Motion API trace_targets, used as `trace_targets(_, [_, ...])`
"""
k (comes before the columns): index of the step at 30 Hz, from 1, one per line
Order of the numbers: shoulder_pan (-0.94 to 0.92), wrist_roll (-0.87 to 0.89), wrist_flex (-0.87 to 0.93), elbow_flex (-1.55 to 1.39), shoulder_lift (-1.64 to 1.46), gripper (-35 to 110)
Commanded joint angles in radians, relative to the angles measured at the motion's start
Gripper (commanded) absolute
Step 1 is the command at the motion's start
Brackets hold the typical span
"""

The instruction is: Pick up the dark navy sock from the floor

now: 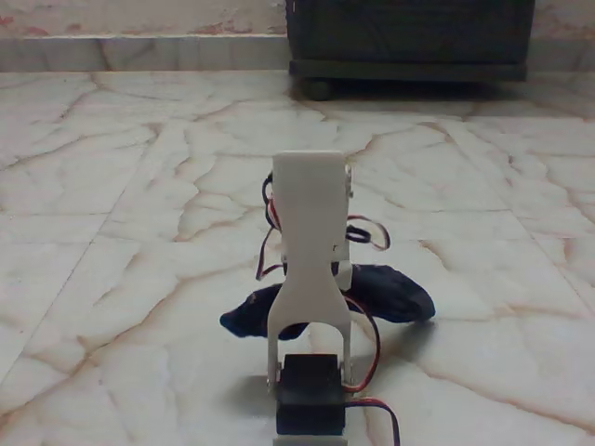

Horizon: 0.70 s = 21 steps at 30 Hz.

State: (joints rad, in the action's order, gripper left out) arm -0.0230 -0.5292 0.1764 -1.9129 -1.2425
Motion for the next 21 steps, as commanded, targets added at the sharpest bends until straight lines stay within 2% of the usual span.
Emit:
trace_targets(1, [0.000,-0.060,-0.067,-0.115,-0.155,0])
trace_targets(2, [0.000,-0.078,-0.121,-0.196,-0.202,0])
trace_targets(7, [0.015,-0.114,-0.064,-0.241,-0.281,0])
trace_targets(11, [0.040,-0.183,-0.094,-0.426,-0.471,0])
trace_targets(21, [0.029,-0.655,-0.367,-0.850,-0.801,0])
